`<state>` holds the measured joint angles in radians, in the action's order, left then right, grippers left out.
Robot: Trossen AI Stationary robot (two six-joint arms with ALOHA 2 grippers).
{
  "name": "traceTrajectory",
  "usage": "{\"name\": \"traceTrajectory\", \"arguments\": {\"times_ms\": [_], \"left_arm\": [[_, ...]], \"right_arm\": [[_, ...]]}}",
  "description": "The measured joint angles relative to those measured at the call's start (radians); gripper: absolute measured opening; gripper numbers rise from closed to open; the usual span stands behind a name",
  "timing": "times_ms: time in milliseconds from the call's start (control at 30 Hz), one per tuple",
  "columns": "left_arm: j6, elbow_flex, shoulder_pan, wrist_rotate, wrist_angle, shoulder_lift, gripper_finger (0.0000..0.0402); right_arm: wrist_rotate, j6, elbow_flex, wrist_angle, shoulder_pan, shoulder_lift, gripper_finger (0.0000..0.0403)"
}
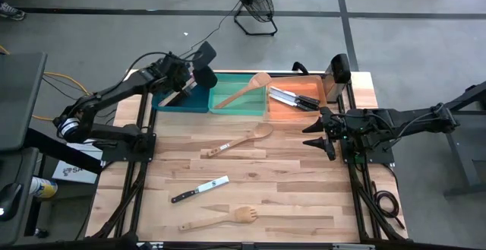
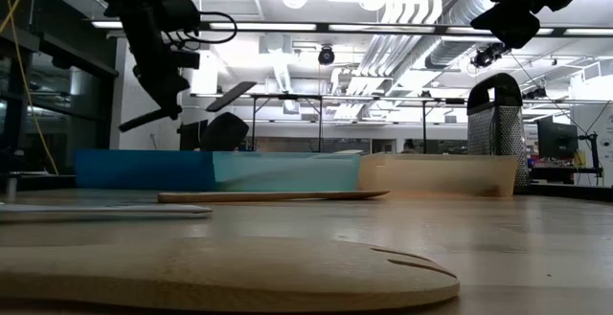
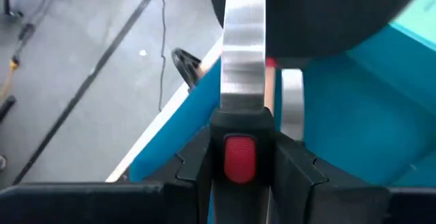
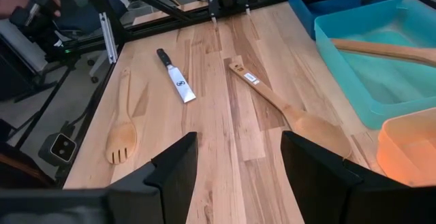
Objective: Pick & Place Kitchen Items
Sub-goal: Put the black spatula into the blue bin
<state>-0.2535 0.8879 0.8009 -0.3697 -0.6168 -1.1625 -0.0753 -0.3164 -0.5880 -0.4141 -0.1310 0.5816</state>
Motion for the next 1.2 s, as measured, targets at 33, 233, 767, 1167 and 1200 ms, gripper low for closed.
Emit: {"name": "traceTrajectory", "arguments": {"times_ms": [33, 233, 767, 1167, 1200], "left_arm": [[-0.006, 0.0, -0.001, -0.001, 0.011, 0.0, 0.0105], [-0.047, -0.046, -0.002, 0.007, 0.073, 0.011, 0.0105], [-0.033, -0.433, -0.002, 0.012, 0.28, 0.293, 0.0105], [-0.031, -0.507, -0.002, -0.078, 0.337, 0.293, 0.0105], [-0.033, -0.508, -0.002, -0.078, 0.339, 0.293, 0.0105]], "right_arm": [[0.0, 0.0, 0.0, 0.0, 0.0, 0.0, 0.0203], [0.0, 0.0, 0.0, 0.0, 0.0, 0.0, 0.0203], [0.0, 0.0, 0.0, 0.0, 0.0, 0.0, 0.0203], [0.0, 0.0, 0.0, 0.0, 0.0, 0.0, 0.0203], [0.0, 0.0, 0.0, 0.0, 0.0, 0.0, 0.0203]]}}
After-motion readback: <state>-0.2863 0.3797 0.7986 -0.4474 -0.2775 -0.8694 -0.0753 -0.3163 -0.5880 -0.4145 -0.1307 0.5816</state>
